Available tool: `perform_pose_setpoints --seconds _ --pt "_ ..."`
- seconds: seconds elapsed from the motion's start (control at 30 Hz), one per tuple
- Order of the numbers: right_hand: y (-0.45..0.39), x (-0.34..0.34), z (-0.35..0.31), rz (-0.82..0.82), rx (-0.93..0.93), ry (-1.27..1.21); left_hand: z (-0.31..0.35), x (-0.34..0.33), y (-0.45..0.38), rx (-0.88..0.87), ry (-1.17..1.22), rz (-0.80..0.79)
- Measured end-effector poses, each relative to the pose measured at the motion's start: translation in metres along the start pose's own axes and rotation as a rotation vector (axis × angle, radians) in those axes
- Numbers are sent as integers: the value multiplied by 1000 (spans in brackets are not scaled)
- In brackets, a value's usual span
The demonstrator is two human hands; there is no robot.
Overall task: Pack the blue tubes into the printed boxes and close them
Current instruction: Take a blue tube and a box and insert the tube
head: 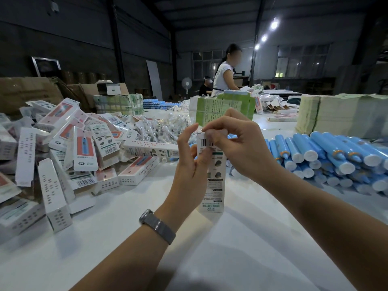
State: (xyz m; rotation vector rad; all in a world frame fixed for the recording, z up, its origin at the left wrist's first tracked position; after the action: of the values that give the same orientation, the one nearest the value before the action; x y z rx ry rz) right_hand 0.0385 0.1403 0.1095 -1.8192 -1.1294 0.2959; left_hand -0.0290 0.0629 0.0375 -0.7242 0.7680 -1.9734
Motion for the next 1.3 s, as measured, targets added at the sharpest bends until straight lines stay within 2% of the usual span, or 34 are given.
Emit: perform_pose_setpoints --seconds 0.37,0.67,0.8,1.0,1.3 --pt "-4 4 1 -2 -41 -33 2 -1 1 -11 -23 -9" --pt "-4 5 -9 32 20 81 6 -1 0 -14 -32 -32" --pt "-6 5 -13 26 30 113 6 -5 3 -11 -132 -64" --pt "-9 4 -8 -5 -36 74 2 -4 5 -14 -154 -57" --pt "-5 7 0 18 -16 -23 3 0 2 -10 -126 -31"
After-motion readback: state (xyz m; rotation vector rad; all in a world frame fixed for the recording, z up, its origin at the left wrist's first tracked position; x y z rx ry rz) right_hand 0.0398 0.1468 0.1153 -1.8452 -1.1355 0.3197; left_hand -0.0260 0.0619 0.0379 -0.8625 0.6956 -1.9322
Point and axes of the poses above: each hand's wrist, its own y-axis away from the middle knuckle, its own x-axis out of the back of the hand, z = x × y, the point moved 10 cm from there along -y, towards the middle knuckle, and after that the axes turned 14 degrees about -y, right-handed, at the moved point
